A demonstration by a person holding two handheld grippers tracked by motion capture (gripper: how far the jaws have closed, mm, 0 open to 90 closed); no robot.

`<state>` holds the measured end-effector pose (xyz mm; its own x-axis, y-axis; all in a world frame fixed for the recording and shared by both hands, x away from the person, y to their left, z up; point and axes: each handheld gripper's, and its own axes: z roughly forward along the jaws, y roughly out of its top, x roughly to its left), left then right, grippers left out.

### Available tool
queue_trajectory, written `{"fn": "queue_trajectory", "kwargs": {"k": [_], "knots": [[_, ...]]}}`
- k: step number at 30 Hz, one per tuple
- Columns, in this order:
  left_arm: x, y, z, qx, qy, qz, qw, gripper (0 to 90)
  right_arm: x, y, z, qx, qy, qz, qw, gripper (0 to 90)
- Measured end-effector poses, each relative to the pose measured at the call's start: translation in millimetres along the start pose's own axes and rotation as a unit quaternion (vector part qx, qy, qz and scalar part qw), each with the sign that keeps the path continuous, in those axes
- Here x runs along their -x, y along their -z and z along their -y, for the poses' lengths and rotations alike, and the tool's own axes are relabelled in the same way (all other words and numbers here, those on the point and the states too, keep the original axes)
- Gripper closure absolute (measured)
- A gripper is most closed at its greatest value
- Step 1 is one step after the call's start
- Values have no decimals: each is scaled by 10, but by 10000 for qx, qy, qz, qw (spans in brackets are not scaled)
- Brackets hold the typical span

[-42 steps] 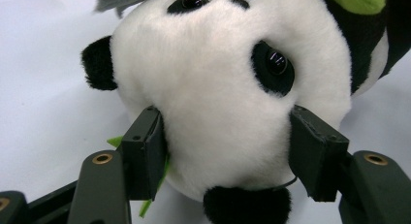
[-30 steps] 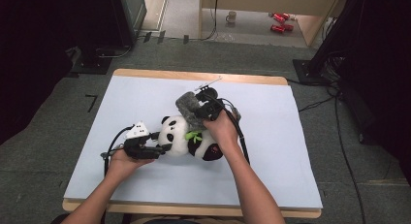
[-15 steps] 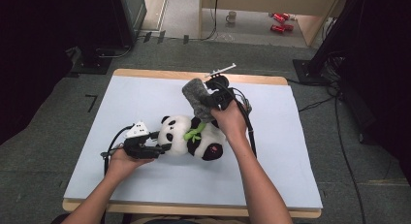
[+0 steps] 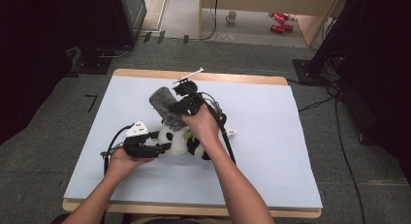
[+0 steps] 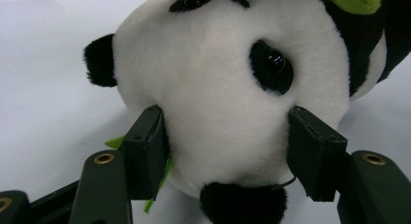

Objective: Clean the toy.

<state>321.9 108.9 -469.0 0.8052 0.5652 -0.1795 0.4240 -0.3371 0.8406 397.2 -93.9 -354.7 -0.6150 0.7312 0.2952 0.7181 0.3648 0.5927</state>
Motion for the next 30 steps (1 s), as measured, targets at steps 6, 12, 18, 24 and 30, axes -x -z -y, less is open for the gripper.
{"fn": "queue_trajectory", "kwargs": {"k": [6,12,18,24,30], "knots": [[9,-2,2,-63,-61,-70,9999,373,11,-273,136,-274,-25,-10,9996,777],[20,-7,-4,-61,-120,-85,9999,376,135,-185,192,-160,-109,124,9997,774],[8,-8,-2,-54,-90,-55,9999,380,288,-50,262,-118,-213,362,9990,775],[4,-12,-2,-24,-100,-49,9999,381,504,107,366,-151,-417,523,9976,775],[-2,-12,-2,-20,-81,-57,9999,384,568,340,349,87,-412,740,9964,780]]}}
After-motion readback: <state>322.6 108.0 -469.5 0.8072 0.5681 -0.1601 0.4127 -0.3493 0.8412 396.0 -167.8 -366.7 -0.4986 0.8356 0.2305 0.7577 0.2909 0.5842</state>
